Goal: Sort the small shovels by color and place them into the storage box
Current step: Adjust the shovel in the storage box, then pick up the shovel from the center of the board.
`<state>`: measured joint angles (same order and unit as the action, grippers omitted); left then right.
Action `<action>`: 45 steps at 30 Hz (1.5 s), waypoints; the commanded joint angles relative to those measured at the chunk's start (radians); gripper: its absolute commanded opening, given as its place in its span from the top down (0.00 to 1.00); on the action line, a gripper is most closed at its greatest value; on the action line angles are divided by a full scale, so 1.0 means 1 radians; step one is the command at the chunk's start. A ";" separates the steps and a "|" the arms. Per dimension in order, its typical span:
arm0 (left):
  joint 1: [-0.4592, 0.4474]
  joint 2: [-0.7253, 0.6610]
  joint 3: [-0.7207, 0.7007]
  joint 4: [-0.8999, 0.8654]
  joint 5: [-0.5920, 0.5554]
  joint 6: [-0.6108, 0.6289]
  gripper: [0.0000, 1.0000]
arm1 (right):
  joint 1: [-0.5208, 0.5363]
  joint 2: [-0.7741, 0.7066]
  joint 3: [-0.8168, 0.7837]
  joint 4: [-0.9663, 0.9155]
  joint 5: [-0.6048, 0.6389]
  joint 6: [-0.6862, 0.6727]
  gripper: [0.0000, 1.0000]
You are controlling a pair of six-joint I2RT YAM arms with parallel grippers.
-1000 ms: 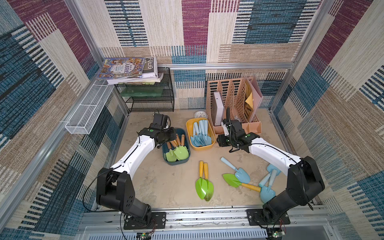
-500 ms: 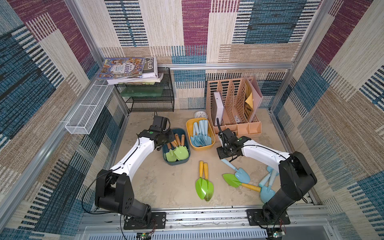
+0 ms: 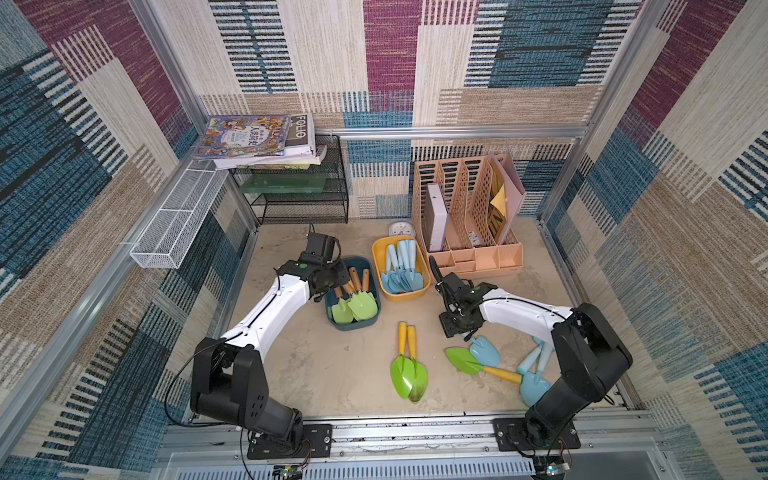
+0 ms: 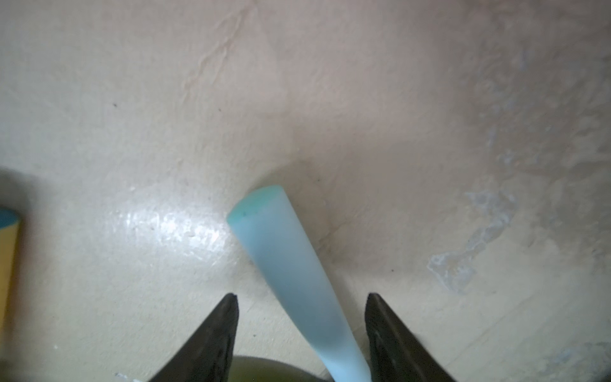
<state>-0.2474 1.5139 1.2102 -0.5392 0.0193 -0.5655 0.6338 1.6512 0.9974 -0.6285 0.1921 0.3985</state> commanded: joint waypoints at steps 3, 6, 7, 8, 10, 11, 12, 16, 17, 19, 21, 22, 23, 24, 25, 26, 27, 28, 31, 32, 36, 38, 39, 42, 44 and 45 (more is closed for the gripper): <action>0.000 0.013 0.014 0.013 0.012 0.010 0.63 | 0.001 -0.037 -0.049 -0.019 -0.008 0.049 0.37; 0.001 0.025 0.026 0.009 0.015 0.015 0.63 | -0.008 -0.045 -0.078 0.011 -0.033 0.044 0.40; 0.000 0.027 0.030 0.010 0.019 0.014 0.63 | -0.015 -0.047 -0.087 0.032 -0.052 0.035 0.43; 0.000 0.030 0.032 0.012 0.023 0.016 0.63 | -0.025 -0.052 -0.097 0.055 -0.071 0.029 0.46; 0.000 0.035 0.038 0.013 0.029 0.016 0.63 | -0.052 -0.054 -0.108 0.093 -0.119 0.021 0.55; 0.000 0.037 0.044 0.012 0.031 0.019 0.63 | -0.071 -0.056 -0.112 0.111 -0.143 0.019 0.60; 0.000 0.039 0.046 0.010 0.033 0.020 0.63 | -0.086 -0.057 -0.113 0.120 -0.157 0.017 0.64; 0.001 0.043 0.056 0.010 0.043 0.028 0.63 | -0.147 -0.066 -0.107 0.141 -0.208 0.003 0.79; 0.000 0.042 0.057 0.010 0.047 0.031 0.63 | -0.160 -0.071 -0.100 0.141 -0.219 -0.007 0.81; 0.000 0.041 0.055 0.016 0.061 0.035 0.63 | -0.183 -0.082 -0.074 0.133 -0.227 -0.025 0.84; 0.000 0.041 0.055 0.028 0.090 0.038 0.63 | -0.213 -0.096 -0.040 0.124 -0.237 -0.038 0.86; 0.000 0.041 0.055 0.032 0.111 0.040 0.63 | -0.230 -0.105 -0.021 0.121 -0.251 -0.044 0.87; 0.000 0.043 0.055 0.039 0.137 0.041 0.62 | -0.246 -0.117 -0.003 0.126 -0.286 -0.052 0.88; 0.000 0.042 0.057 0.046 0.162 0.039 0.62 | -0.258 -0.130 0.009 0.137 -0.328 -0.061 0.88; 0.001 0.043 0.058 0.056 0.194 0.040 0.62 | -0.270 -0.146 0.018 0.156 -0.398 -0.070 0.89; 0.000 0.043 0.058 0.070 0.226 0.041 0.61 | -0.279 -0.154 0.025 0.176 -0.469 -0.076 0.88; 0.000 0.044 0.061 0.086 0.268 0.043 0.59 | -0.286 -0.161 0.030 0.208 -0.572 -0.079 0.88; -0.001 0.045 0.064 0.103 0.313 0.043 0.58 | -0.291 -0.166 0.032 0.249 -0.679 -0.072 0.88; -0.010 0.036 0.064 0.175 0.449 0.031 0.53 | -0.292 -0.153 0.023 0.410 -0.958 -0.006 0.86; -0.014 0.032 0.066 0.197 0.484 0.027 0.51 | -0.291 -0.139 0.023 0.460 -1.034 0.029 0.86; -0.037 0.026 0.083 0.263 0.616 0.015 0.47 | -0.257 -0.059 0.073 0.574 -1.199 0.093 0.84; -0.053 0.034 0.101 0.271 0.646 0.021 0.47 | -0.233 -0.024 0.116 0.575 -1.224 0.084 0.84; -0.062 0.039 0.114 0.265 0.653 0.029 0.47 | -0.220 -0.006 0.140 0.574 -1.235 0.083 0.84; -0.095 0.064 0.157 0.227 0.646 0.067 0.48 | -0.197 0.040 0.203 0.568 -1.242 0.085 0.84; -0.110 0.079 0.174 0.215 0.642 0.082 0.49 | -0.188 0.064 0.234 0.572 -1.243 0.091 0.84; -0.114 0.085 0.178 0.215 0.638 0.082 0.49 | -0.186 0.077 0.253 0.573 -1.245 0.094 0.84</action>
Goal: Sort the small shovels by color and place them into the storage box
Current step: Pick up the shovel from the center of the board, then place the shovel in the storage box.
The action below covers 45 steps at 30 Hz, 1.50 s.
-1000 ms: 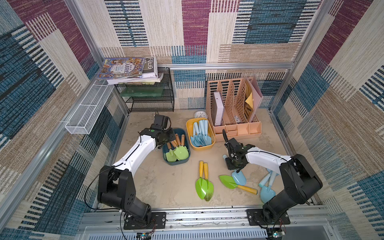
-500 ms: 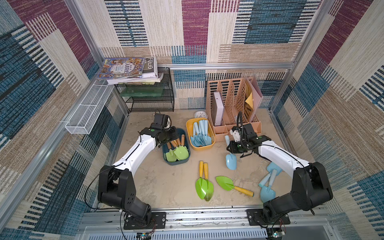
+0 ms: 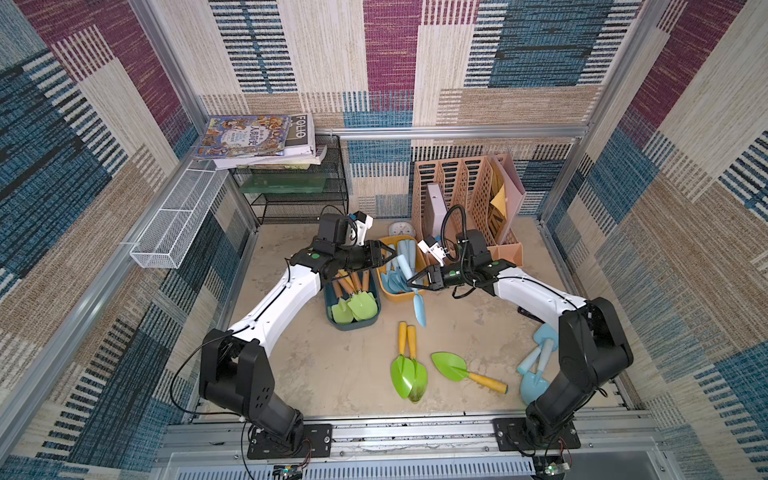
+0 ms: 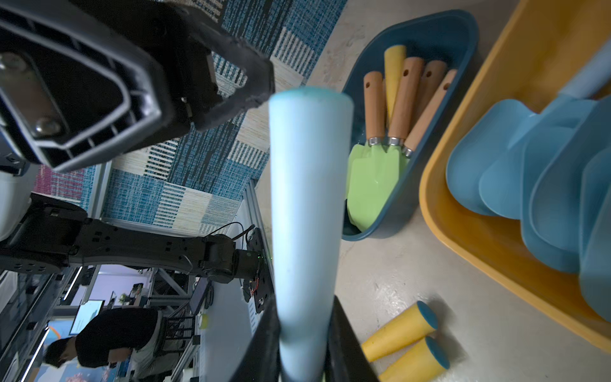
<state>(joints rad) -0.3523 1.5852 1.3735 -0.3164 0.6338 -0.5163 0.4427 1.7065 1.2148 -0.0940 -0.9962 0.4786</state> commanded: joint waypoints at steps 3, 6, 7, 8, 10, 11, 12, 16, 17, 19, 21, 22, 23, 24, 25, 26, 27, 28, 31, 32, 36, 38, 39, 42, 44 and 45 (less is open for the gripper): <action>-0.021 0.030 0.020 -0.006 0.010 0.028 0.50 | 0.014 0.053 0.087 0.038 -0.061 0.017 0.84; -0.031 0.049 0.032 -0.022 -0.004 0.031 0.50 | 0.019 0.077 0.129 0.039 -0.068 0.022 0.83; -0.034 0.054 0.030 -0.021 -0.007 0.032 0.50 | 0.020 0.083 0.140 0.034 -0.068 0.019 0.83; -0.037 0.057 0.029 -0.016 -0.008 0.028 0.50 | 0.023 0.091 0.156 0.028 -0.073 0.016 0.83; -0.042 0.067 0.033 -0.005 -0.014 0.024 0.50 | 0.032 0.107 0.179 0.022 -0.085 0.009 0.83; -0.042 0.073 0.038 0.002 -0.010 0.020 0.52 | 0.036 0.119 0.197 0.008 -0.089 0.000 0.83; -0.043 0.081 0.046 0.006 -0.010 0.016 0.59 | 0.039 0.130 0.213 -0.008 -0.091 -0.007 0.83; -0.045 0.111 0.092 -0.016 -0.021 0.020 0.97 | 0.032 0.148 0.242 -0.032 -0.067 -0.009 0.82; -0.044 0.119 0.110 -0.035 -0.034 0.031 1.00 | 0.029 0.151 0.254 -0.062 -0.032 -0.022 0.77; -0.044 0.139 0.148 -0.076 -0.101 0.051 1.00 | 0.018 0.157 0.284 -0.151 0.079 -0.058 0.64; -0.045 0.165 0.195 -0.111 -0.184 0.070 1.00 | 0.002 0.156 0.293 -0.213 0.184 -0.072 0.56; -0.044 0.178 0.219 -0.125 -0.246 0.073 1.00 | -0.010 0.149 0.286 -0.234 0.234 -0.074 0.54; -0.043 0.193 0.245 -0.132 -0.304 0.075 1.00 | -0.023 0.139 0.270 -0.243 0.278 -0.069 0.53; -0.045 0.211 0.273 -0.138 -0.346 0.079 1.00 | -0.035 0.126 0.250 -0.242 0.313 -0.057 0.53; -0.045 0.236 0.307 -0.150 -0.400 0.080 1.00 | -0.046 0.113 0.221 -0.244 0.355 -0.047 0.53; -0.045 0.264 0.348 -0.162 -0.445 0.078 1.00 | -0.056 0.100 0.196 -0.249 0.390 -0.039 0.53; -0.045 0.296 0.386 -0.175 -0.472 0.082 1.00 | -0.064 0.088 0.176 -0.253 0.415 -0.034 0.53; -0.044 0.331 0.428 -0.192 -0.501 0.081 1.00 | -0.069 0.075 0.156 -0.260 0.441 -0.035 0.53; -0.045 0.438 0.540 -0.226 -0.528 0.076 1.00 | -0.073 0.032 0.107 -0.277 0.484 -0.050 0.53; -0.044 0.471 0.576 -0.240 -0.539 0.071 1.00 | -0.073 0.022 0.099 -0.289 0.495 -0.059 0.53; -0.044 0.580 0.712 -0.322 -0.596 0.058 1.00 | -0.080 -0.018 0.075 -0.324 0.532 -0.082 0.53; -0.045 0.630 0.773 -0.354 -0.613 0.055 1.00 | -0.092 -0.038 0.056 -0.328 0.541 -0.080 0.53; -0.046 0.650 0.794 -0.363 -0.613 0.057 1.00 | -0.100 -0.044 0.048 -0.327 0.541 -0.077 0.53; -0.051 0.709 0.867 -0.407 -0.625 0.055 1.00 | -0.124 -0.058 0.035 -0.340 0.545 -0.074 0.53; -0.054 0.739 0.895 -0.435 -0.622 0.048 1.00 | -0.138 -0.069 0.022 -0.346 0.551 -0.075 0.53; -0.056 0.745 0.899 -0.439 -0.618 0.045 1.00 | -0.143 -0.073 0.017 -0.346 0.553 -0.077 0.53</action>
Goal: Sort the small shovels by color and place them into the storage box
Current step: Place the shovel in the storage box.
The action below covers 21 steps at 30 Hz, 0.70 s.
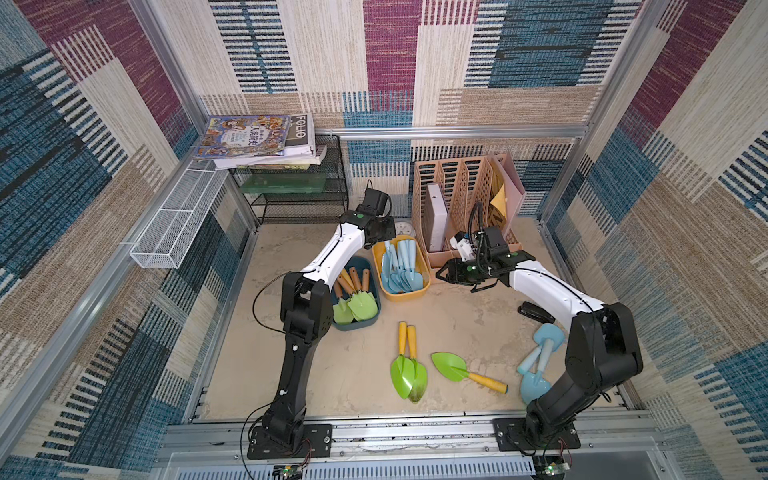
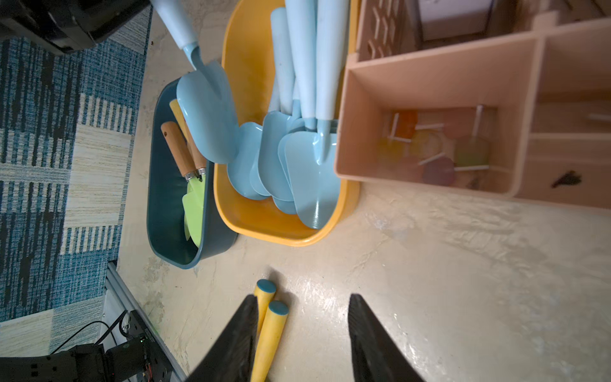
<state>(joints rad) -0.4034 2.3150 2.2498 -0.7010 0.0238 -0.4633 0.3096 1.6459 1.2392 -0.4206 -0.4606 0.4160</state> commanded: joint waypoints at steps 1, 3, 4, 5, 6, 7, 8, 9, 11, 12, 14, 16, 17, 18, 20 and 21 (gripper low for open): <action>-0.009 0.020 0.023 -0.060 -0.008 -0.010 1.00 | -0.016 -0.015 -0.015 -0.017 0.018 -0.012 0.53; -0.013 0.025 0.022 -0.083 -0.017 -0.018 1.00 | -0.026 -0.020 -0.025 -0.018 0.014 -0.010 0.53; -0.015 0.027 0.018 -0.092 -0.016 -0.021 1.00 | -0.028 -0.023 -0.030 -0.016 0.014 -0.010 0.53; -0.017 0.030 0.017 -0.104 -0.019 -0.024 1.00 | -0.030 -0.026 -0.035 -0.013 0.014 -0.009 0.53; -0.020 0.031 0.014 -0.112 -0.020 -0.029 1.00 | -0.030 -0.028 -0.041 -0.009 0.014 -0.008 0.53; -0.023 0.032 0.009 -0.118 -0.019 -0.032 1.00 | -0.031 -0.030 -0.048 -0.003 0.013 -0.007 0.53; -0.026 0.033 0.008 -0.128 -0.023 -0.039 1.00 | -0.030 -0.032 -0.053 0.002 0.011 -0.005 0.53; -0.026 0.034 0.008 -0.137 -0.023 -0.048 1.00 | -0.030 -0.032 -0.061 0.008 0.010 -0.003 0.53; -0.029 0.033 0.010 -0.152 -0.029 -0.060 0.99 | -0.030 -0.036 -0.071 0.016 0.009 0.001 0.53; -0.033 0.030 0.011 -0.163 -0.037 -0.069 0.88 | -0.030 -0.038 -0.078 0.021 0.009 0.001 0.53; -0.036 0.018 0.011 -0.183 -0.054 -0.087 0.65 | -0.030 -0.044 -0.087 0.027 0.016 0.000 0.53; -0.043 -0.002 0.009 -0.199 -0.068 -0.093 0.50 | -0.030 -0.052 -0.094 0.027 0.025 -0.003 0.52; -0.047 -0.011 0.008 -0.209 -0.080 -0.096 0.46 | -0.032 -0.056 -0.099 0.029 0.032 -0.003 0.52; -0.049 -0.025 0.008 -0.217 -0.092 -0.098 0.43 | -0.032 -0.063 -0.105 0.029 0.037 -0.003 0.52; -0.052 -0.055 -0.005 -0.218 -0.093 -0.101 0.41 | -0.032 -0.073 -0.118 0.036 0.043 -0.002 0.52; -0.054 -0.071 -0.010 -0.219 -0.094 -0.101 0.41 | -0.032 -0.080 -0.127 0.039 0.044 0.000 0.52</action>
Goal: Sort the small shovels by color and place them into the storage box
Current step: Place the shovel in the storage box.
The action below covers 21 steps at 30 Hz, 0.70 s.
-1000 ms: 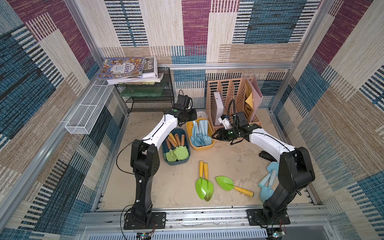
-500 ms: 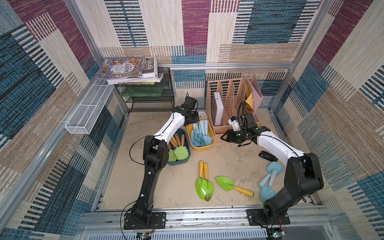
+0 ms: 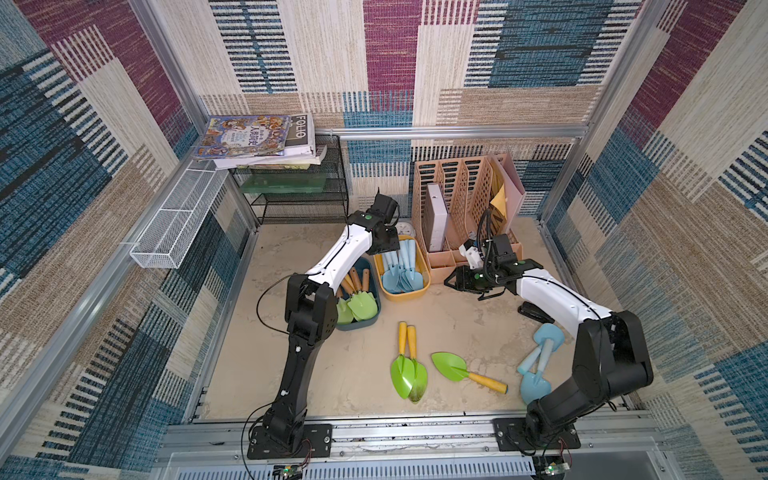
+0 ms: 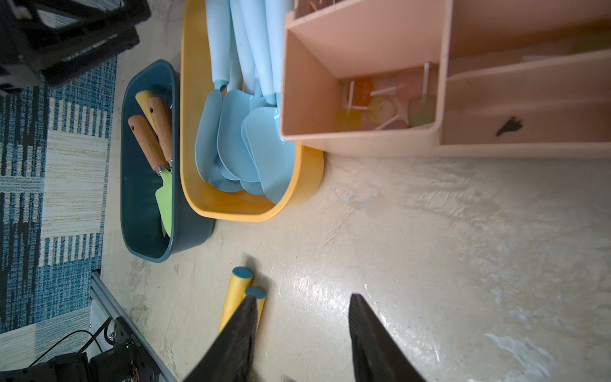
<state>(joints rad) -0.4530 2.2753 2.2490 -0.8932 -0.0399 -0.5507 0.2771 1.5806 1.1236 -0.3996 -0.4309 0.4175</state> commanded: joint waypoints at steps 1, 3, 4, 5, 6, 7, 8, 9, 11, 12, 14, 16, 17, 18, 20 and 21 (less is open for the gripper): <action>-0.005 -0.049 -0.018 -0.026 -0.034 -0.011 0.41 | -0.001 -0.019 -0.017 0.018 0.021 0.001 0.52; -0.007 -0.084 -0.037 -0.026 -0.041 -0.003 0.41 | -0.001 -0.028 -0.031 0.015 0.035 0.004 0.52; -0.008 -0.106 -0.055 -0.026 -0.045 0.000 0.41 | -0.001 -0.034 -0.041 0.012 0.045 0.007 0.52; -0.007 -0.125 -0.072 -0.026 -0.049 0.002 0.41 | -0.001 -0.038 -0.052 0.006 0.056 0.010 0.52; -0.007 -0.149 -0.097 -0.025 -0.050 0.002 0.41 | 0.000 -0.044 -0.064 -0.004 0.068 0.016 0.52; -0.007 -0.175 -0.128 -0.022 -0.052 0.003 0.41 | 0.000 -0.046 -0.080 -0.018 0.076 0.020 0.52; -0.007 -0.197 -0.160 -0.016 -0.052 0.005 0.41 | 0.001 -0.051 -0.092 -0.033 0.079 0.022 0.52; -0.007 -0.224 -0.201 -0.005 -0.052 0.004 0.41 | 0.005 -0.057 -0.107 -0.052 0.080 0.024 0.52; -0.007 -0.280 -0.298 0.032 -0.058 0.004 0.41 | 0.021 -0.074 -0.132 -0.113 0.107 0.027 0.52; -0.007 -0.312 -0.352 0.053 -0.063 0.000 0.41 | 0.038 -0.085 -0.140 -0.151 0.121 0.027 0.52; -0.007 -0.362 -0.446 0.090 -0.070 -0.006 0.41 | 0.086 -0.113 -0.157 -0.229 0.163 0.036 0.51; -0.006 -0.404 -0.522 0.119 -0.071 -0.015 0.41 | 0.148 -0.133 -0.166 -0.326 0.228 0.068 0.51; -0.006 -0.414 -0.540 0.125 -0.072 -0.016 0.41 | 0.177 -0.138 -0.167 -0.366 0.253 0.084 0.51; -0.006 -0.422 -0.555 0.126 -0.072 -0.018 0.41 | 0.213 -0.142 -0.169 -0.408 0.294 0.112 0.50; -0.006 -0.427 -0.563 0.117 -0.070 -0.013 0.41 | 0.287 -0.148 -0.171 -0.481 0.357 0.166 0.50; -0.004 -0.427 -0.561 0.112 -0.069 -0.008 0.41 | 0.321 -0.148 -0.171 -0.517 0.375 0.190 0.50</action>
<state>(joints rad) -0.4603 1.8568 1.6917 -0.8101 -0.1001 -0.5648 0.5415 1.4387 0.9531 -0.7380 -0.1734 0.5179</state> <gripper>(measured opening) 0.588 0.496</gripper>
